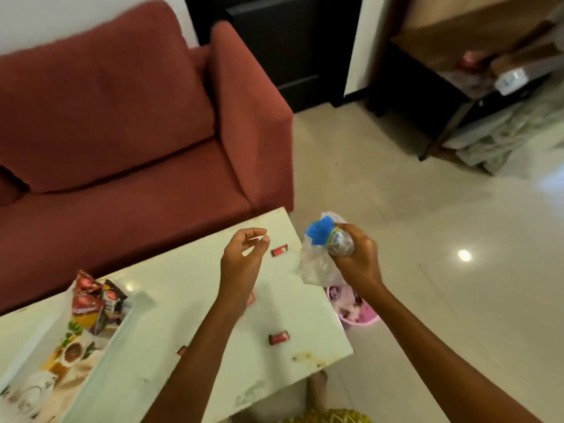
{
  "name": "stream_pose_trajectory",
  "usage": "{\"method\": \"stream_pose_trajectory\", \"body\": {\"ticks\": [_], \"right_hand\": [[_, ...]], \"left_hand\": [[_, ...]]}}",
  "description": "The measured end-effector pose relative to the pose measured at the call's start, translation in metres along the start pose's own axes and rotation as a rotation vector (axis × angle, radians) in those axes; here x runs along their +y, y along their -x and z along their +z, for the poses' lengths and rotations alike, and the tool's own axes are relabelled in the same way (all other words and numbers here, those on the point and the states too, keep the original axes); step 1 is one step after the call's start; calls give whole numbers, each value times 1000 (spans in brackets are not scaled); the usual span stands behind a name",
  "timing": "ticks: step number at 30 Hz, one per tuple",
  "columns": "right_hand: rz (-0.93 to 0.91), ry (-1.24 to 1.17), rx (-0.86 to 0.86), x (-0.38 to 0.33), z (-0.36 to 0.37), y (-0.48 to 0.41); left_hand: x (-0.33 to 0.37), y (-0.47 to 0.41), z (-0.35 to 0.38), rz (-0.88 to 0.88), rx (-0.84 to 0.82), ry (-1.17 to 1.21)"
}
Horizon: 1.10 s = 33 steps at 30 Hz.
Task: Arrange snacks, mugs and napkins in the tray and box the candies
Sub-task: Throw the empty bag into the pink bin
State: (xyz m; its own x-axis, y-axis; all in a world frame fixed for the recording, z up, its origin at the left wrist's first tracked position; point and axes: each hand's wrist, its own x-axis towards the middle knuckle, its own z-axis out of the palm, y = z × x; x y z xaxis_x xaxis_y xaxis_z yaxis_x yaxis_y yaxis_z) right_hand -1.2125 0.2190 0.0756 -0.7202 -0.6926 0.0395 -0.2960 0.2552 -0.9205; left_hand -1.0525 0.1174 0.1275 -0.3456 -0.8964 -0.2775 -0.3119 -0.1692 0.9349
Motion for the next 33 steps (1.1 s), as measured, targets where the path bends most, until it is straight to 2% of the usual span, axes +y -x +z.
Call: {"method": "stream_pose_trajectory", "body": {"ticks": [6,10,12,16,19,23,27,33], "right_hand": [[389,273,63,151,-29,8],[541,520,41,244,-22,14],[581,623,-14,277,-14,13],[523,782,-79,335,9,1],[562,785,-98,372,26,-11],[661,629,-114,410,41,-22],[825,641,-285,424,53,-25],[757,586,-284,400,59,-20]], "left_hand": [[-52,-39,68,-72,-68,-151],[-110,-57,103,-143,-90,-183],[-137,-66,116,-159,-106,-220],[-186,-84,135,-169,-171,-296],[-216,-96,143,-176,-195,-337],[-241,-100,146,-226,-184,-334],[-249,-97,146,-229,-205,-341],[-230,-101,146,-178,-204,-351]]}}
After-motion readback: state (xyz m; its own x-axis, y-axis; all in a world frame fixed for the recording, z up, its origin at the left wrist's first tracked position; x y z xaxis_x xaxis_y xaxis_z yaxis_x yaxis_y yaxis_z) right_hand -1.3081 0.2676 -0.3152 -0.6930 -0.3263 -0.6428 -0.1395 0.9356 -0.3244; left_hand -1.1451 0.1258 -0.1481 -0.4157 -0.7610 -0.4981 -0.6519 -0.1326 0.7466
